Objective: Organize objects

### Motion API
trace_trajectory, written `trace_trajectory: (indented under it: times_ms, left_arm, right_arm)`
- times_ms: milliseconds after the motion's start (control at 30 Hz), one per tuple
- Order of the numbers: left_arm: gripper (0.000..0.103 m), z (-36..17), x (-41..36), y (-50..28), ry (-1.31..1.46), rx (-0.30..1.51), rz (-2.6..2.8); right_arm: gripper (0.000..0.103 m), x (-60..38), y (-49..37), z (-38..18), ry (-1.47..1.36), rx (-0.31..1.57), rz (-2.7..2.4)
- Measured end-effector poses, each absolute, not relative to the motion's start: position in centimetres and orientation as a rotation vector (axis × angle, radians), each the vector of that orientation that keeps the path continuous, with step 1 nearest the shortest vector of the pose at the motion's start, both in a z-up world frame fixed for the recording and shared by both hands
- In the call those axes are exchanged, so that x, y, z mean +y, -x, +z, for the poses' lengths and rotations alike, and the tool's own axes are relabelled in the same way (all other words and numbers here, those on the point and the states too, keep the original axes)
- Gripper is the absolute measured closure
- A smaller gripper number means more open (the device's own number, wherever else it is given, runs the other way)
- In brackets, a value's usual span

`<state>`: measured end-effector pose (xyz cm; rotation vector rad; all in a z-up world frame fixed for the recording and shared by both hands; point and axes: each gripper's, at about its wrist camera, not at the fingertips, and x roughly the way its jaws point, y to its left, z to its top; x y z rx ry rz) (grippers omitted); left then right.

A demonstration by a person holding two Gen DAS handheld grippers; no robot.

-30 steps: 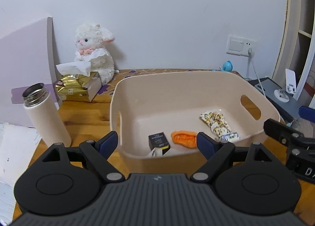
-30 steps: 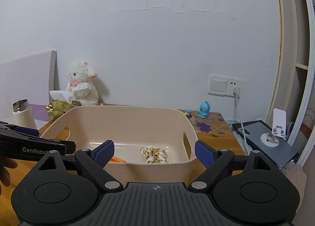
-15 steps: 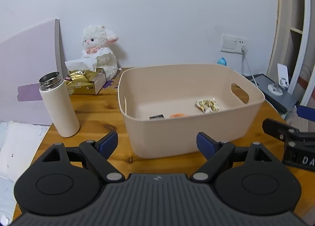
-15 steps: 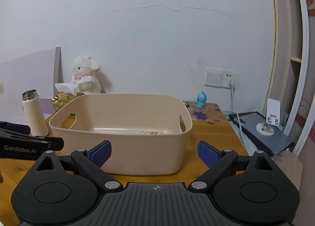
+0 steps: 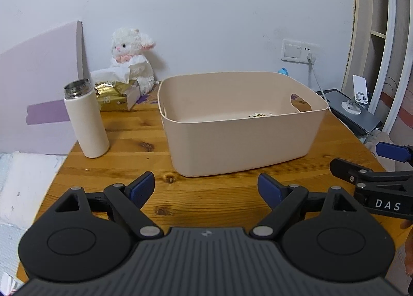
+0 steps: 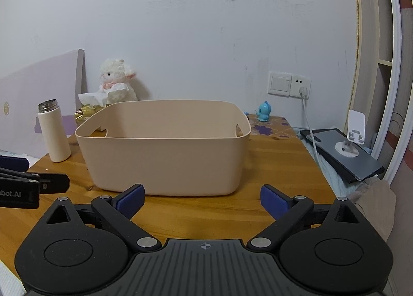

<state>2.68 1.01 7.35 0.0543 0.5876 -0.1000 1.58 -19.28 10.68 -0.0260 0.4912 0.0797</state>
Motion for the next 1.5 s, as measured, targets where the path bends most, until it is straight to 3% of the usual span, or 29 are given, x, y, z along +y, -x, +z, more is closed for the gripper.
trace_trajectory:
  times_ms: [1500]
  left_arm:
    - [0.015, 9.1, 1.9, 0.5, -0.053, 0.585, -0.09]
  right_arm:
    - [0.003, -20.5, 0.8, 11.8, 0.051, 0.459, 0.075]
